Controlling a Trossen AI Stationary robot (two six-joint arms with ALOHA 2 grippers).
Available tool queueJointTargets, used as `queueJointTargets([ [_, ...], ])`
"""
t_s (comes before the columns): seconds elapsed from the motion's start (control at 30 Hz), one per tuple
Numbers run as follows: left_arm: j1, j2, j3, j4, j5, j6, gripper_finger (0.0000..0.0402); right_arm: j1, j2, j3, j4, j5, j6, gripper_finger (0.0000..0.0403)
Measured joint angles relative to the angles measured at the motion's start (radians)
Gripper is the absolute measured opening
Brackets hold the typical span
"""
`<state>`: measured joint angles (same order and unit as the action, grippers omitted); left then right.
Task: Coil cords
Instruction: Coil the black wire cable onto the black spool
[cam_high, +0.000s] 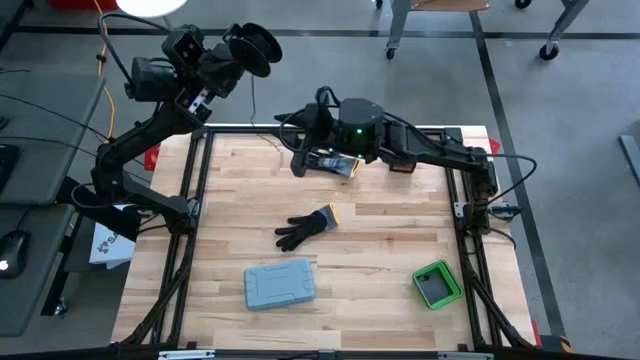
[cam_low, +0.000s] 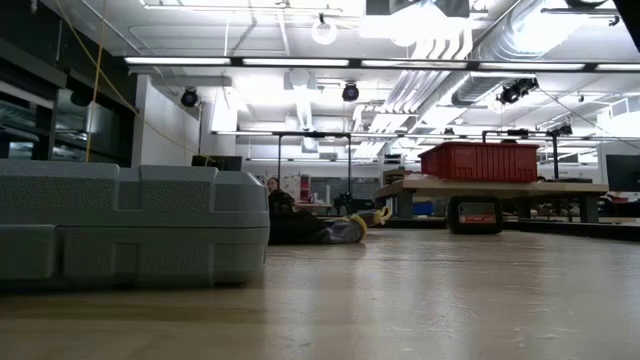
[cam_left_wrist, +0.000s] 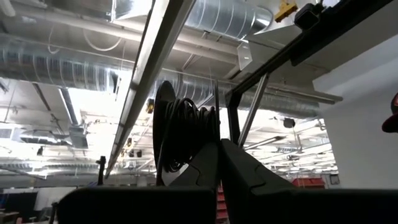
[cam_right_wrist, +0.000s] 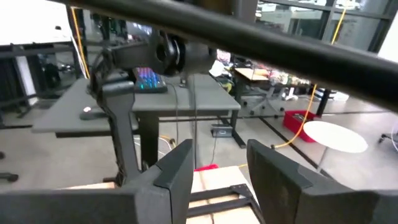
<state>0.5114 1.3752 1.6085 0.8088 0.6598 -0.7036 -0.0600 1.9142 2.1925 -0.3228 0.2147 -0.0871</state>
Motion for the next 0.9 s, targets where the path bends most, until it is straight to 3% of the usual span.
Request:
queueJointTargets([
  [0.4, -0.001, 0.0, 0.0, 0.0, 0.0, -0.037, 0.0, -0.001, 0.044, 0.0, 0.055, -0.067, 0.019, 0.0143],
  [0.7, -0.001, 0.0, 0.0, 0.001, 0.004, -0.071, 0.0, -0.006, 0.095, -0.001, 0.118, -0.034, -0.026, 0.014],
  [0.8, -0.001, 0.0, 0.0, 0.001, 0.005, -0.071, 0.0, -0.006, 0.097, -0.001, 0.122, -0.035, -0.03, 0.0111],
  [0.9, -0.001, 0.0, 0.0, 0.001, 0.005, -0.072, 0.0, -0.006, 0.102, 0.0, 0.158, -0.036, -0.018, 0.0048],
])
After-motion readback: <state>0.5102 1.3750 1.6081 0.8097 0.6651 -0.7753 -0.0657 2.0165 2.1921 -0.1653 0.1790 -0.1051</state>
